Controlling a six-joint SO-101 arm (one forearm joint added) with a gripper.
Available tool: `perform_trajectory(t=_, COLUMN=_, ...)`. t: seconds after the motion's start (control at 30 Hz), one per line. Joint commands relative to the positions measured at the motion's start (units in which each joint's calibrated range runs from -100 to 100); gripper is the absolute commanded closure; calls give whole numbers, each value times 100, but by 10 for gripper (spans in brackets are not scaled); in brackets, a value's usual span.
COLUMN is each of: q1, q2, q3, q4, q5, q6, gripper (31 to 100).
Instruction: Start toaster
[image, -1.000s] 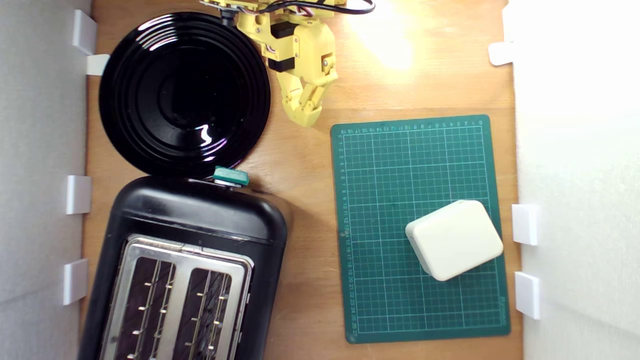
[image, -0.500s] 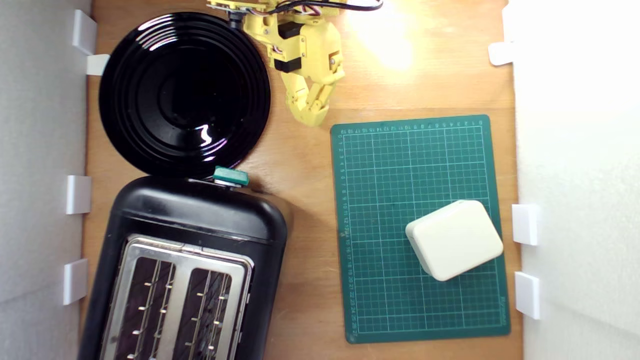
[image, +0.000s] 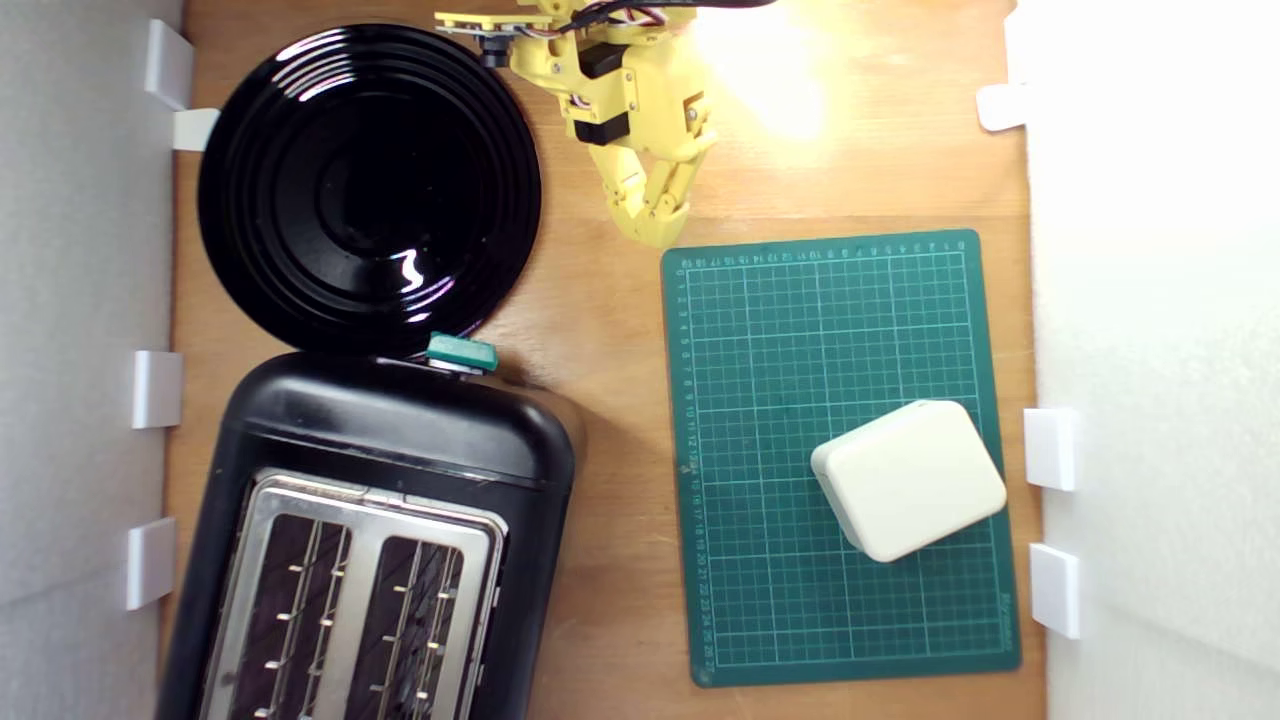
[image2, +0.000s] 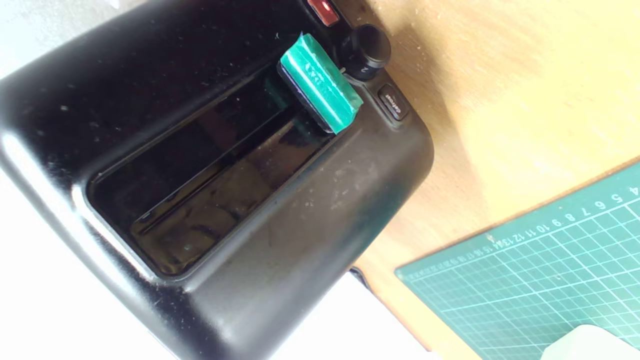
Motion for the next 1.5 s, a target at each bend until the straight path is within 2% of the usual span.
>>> perform_trajectory(t=0.0, q1=-188, q2=-83, q3=28, q4=48, q5=35, q6=-6, gripper=989)
perform_trajectory(t=0.23, q1=-307, q2=-83, q3=28, q4=57, q5=35, q6=-6, gripper=982)
perform_trajectory(t=1.47, q1=-291, q2=-17, q3=28, q4=57, q5=35, q6=5, gripper=988)
